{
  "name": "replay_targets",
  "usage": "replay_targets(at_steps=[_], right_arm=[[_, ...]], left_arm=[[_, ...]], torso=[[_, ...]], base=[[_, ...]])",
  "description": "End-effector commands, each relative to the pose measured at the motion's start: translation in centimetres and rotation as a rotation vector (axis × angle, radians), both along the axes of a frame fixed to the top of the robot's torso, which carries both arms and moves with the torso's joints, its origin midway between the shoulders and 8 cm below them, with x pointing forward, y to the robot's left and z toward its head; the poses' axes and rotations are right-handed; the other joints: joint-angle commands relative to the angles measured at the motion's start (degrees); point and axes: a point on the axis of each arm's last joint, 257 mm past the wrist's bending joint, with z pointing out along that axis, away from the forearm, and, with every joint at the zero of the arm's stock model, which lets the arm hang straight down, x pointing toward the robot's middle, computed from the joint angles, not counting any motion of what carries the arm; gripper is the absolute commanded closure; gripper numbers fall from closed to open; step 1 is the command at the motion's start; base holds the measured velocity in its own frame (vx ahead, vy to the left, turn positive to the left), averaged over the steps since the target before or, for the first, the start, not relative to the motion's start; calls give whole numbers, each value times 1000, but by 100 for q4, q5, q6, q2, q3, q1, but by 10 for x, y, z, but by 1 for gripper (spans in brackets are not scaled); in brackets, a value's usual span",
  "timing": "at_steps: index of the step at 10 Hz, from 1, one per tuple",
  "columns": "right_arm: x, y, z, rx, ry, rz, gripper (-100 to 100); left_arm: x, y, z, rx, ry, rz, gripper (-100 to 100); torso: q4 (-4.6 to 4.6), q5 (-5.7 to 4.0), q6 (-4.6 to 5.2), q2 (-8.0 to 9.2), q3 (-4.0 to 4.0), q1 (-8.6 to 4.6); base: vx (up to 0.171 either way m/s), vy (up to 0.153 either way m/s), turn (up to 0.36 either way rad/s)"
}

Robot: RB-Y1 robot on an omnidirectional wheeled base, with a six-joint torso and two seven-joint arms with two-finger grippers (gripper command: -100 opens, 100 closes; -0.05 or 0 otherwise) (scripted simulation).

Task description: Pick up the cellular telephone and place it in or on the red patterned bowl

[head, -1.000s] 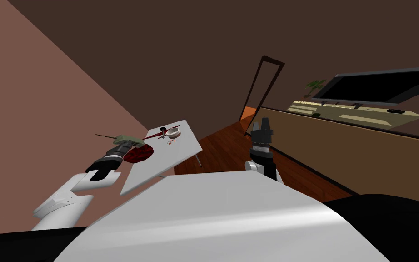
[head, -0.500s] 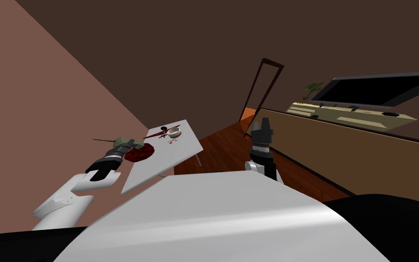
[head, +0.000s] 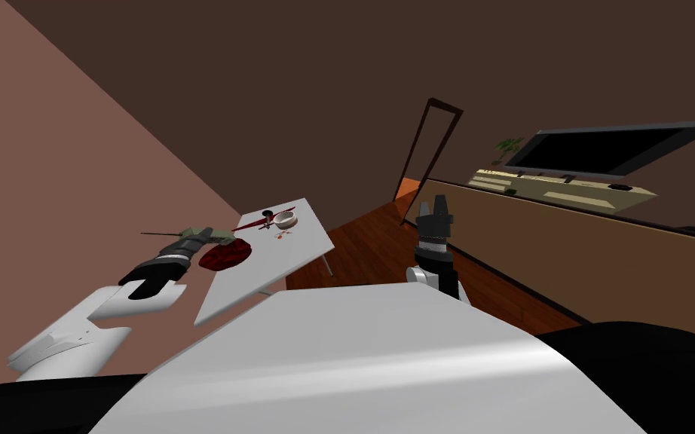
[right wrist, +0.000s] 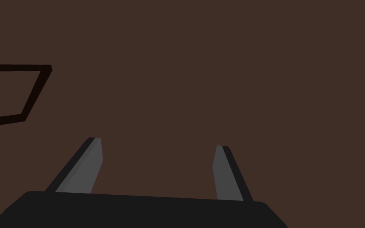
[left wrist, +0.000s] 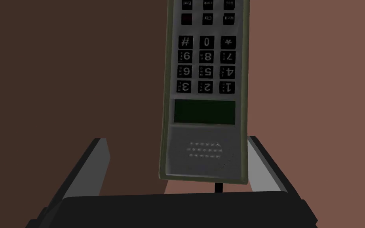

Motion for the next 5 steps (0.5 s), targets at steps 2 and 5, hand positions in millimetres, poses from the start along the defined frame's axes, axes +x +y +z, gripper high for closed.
replay_targets(at_steps=[2, 5], right_arm=[[0, 0, 0, 0, 0, 0, 0], [0, 0, 0, 0, 0, 0, 0]], left_arm=[[-1, 10, 18, 5, 1, 13, -100], [-1, 16, 32, 11, 3, 19, -100]], torso=[[0, 0, 1, 0, 0, 1], [2, -4, 4, 4, 2, -6]], base=[[-23, -24, -68], [-24, -23, -62]])
